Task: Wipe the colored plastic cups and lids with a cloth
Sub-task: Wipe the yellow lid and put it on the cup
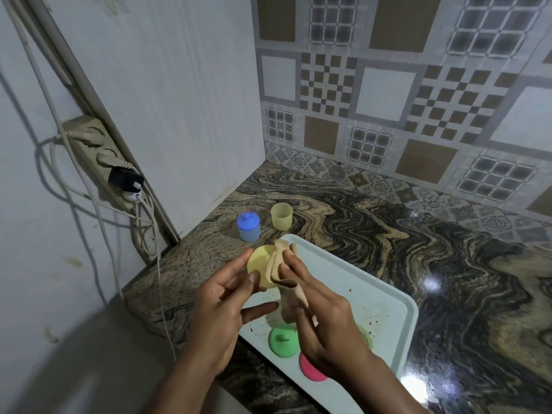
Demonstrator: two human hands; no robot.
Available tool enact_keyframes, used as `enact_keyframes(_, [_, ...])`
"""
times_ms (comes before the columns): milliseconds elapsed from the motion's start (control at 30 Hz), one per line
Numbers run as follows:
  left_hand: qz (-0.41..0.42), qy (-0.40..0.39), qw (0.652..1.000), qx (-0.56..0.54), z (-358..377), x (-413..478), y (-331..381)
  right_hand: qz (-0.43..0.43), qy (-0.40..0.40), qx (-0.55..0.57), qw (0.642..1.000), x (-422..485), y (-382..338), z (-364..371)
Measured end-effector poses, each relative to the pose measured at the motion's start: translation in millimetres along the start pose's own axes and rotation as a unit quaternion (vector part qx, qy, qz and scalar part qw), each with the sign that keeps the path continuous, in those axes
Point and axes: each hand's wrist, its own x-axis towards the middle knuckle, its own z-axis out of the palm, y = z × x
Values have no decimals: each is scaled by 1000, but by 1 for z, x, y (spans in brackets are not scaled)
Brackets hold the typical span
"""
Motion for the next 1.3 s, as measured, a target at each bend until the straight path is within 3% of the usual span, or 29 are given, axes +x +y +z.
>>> enact_keyframes(200, [-19, -52, 998, 27, -5, -2, -6, 83, 18, -35, 996, 18, 22, -14])
enact_keyframes(300, [-17, -42, 999, 26, -11, 2, -3, 181, 57, 47, 981, 18, 20, -21])
enact_keyframes(367, [-17, -19, 1000, 14, -14, 6, -1, 200, 76, 109, 971, 15, 11, -20])
enact_keyframes(667, [27, 52, 998, 15, 2, 1, -6, 157, 40, 120, 979, 5, -16, -2])
enact_keyframes(867, [30, 22, 999, 20, 13, -4, -5, 117, 36, 81, 989, 7, -17, -8])
enact_keyframes(1033, [33, 16, 999, 9, 8, -3, 3, -19, -6, -8, 1000, -1, -15, 0])
enact_keyframes(1300, [-1, -84, 996, 38, -8, -9, 1, 2, 26, -34, 999, 15, 6, -15])
